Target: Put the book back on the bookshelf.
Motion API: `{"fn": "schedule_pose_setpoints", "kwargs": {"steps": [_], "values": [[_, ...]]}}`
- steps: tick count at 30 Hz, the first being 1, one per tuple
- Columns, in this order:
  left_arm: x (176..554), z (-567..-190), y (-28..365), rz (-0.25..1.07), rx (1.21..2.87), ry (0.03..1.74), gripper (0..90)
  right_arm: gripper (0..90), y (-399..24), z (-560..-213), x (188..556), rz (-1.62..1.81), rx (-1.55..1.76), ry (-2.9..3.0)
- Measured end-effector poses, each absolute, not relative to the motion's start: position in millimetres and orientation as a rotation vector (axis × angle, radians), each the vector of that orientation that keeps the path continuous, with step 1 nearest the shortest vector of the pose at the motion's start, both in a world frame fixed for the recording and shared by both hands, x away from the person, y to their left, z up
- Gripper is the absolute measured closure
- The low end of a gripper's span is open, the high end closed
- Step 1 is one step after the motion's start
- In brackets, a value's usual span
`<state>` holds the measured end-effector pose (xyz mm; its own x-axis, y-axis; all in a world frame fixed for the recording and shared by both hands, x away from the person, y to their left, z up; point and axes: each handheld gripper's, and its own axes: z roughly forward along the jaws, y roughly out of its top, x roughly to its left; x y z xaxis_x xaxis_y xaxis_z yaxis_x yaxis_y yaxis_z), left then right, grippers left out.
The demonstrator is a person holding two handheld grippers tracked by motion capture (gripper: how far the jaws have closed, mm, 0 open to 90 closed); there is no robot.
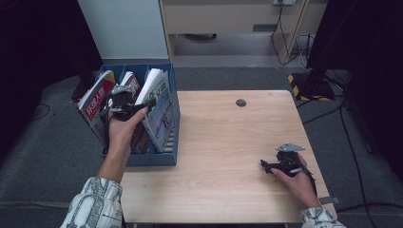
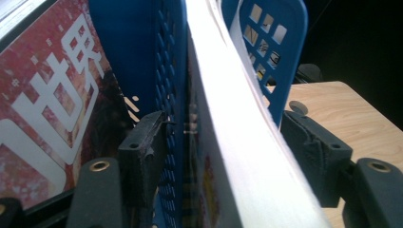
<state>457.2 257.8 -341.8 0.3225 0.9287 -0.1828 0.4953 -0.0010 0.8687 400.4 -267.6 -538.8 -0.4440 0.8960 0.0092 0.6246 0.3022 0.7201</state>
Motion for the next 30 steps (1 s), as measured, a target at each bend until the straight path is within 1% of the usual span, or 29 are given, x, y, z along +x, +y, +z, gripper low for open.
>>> {"fn": "schedule_pose_setpoints", "kwargs": {"steps": [4, 15, 30], "values": [[453.1, -341.1, 257.3, 0.562, 1.645, 1.293, 30.1, 8.0, -267.6, -538.8, 400.3, 0.935, 1.359, 2.18], [438.9, -348.2, 267.3, 0.55, 1.665, 1.266, 27.8, 8.0, -267.6, -538.8, 400.3, 0.934, 1.359, 2.18], [416.3, -357.2, 273.9, 0.544, 1.686, 1.21, 27.0, 7.8, -267.3, -538.8, 400.4, 0.934, 1.36, 2.18]]}}
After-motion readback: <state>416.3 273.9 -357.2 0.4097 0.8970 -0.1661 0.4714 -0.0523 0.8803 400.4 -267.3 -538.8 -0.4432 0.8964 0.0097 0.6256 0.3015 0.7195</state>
